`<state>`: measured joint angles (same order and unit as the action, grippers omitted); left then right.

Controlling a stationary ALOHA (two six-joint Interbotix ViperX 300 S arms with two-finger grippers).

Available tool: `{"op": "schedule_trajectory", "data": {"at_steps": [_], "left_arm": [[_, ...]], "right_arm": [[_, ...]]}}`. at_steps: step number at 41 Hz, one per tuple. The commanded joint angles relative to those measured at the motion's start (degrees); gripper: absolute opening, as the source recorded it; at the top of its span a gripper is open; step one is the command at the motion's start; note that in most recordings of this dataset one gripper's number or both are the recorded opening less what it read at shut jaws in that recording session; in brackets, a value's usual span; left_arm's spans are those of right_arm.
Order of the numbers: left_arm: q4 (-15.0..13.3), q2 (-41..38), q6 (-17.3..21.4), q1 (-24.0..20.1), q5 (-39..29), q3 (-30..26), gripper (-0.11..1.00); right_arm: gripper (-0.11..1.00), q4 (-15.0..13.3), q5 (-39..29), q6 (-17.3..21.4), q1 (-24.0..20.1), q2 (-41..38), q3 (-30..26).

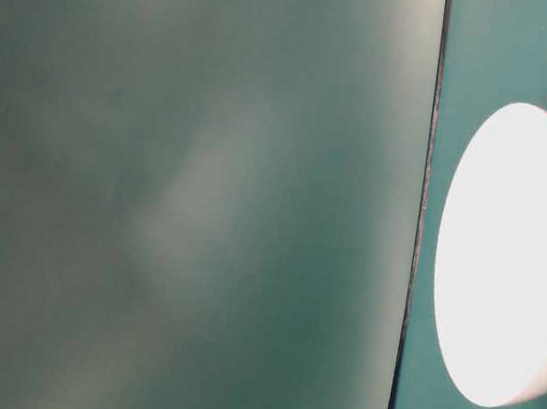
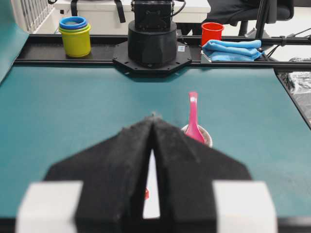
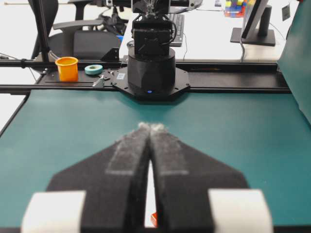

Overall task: Grip the spoon and scoop the red block from the bowl with right arm.
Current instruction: 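Move the right gripper toward the pink spoon handle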

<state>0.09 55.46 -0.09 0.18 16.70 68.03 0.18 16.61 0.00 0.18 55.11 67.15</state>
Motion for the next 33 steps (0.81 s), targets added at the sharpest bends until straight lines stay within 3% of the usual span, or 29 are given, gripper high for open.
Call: {"op": "schedule_trajectory", "data": {"at_steps": [1,5,11,18,25,28,33], "left_arm": [[0.6,-0.3,-0.3,0.0,-2.3,-2.2,0.0],[0.6,-0.2,-0.3,0.0,-7.2,-3.1,0.0],[0.6,0.0,-0.4,0.1,-8.3,-3.3,0.0],[0.6,0.2,-0.3,0.1,-8.5,-3.3,0.0],[0.6,0.2,-0.3,0.0,-8.5,-3.3,0.0],[0.6,0.4,-0.4,0.0,-8.5,-3.3,0.0],[0.6,0.6,-0.3,0.0,-8.5,-3.3,0.0]], "right_arm": [[0.0,0.0,0.2,0.7,-0.5,-0.4,-1.3],[0.0,0.5,-1.3,1.1,-0.8,-1.2,-1.6],[0.0,3.7,-0.5,4.0,-0.8,-2.4,-1.5],[0.0,3.7,2.0,6.9,-1.8,-4.4,-1.2],[0.01,4.1,3.1,7.2,-3.8,-8.1,-1.6],[0.11,6.0,5.0,7.6,-4.4,-10.5,-1.6],[0.42,9.5,8.6,8.7,-6.2,-15.3,-1.7]]}}
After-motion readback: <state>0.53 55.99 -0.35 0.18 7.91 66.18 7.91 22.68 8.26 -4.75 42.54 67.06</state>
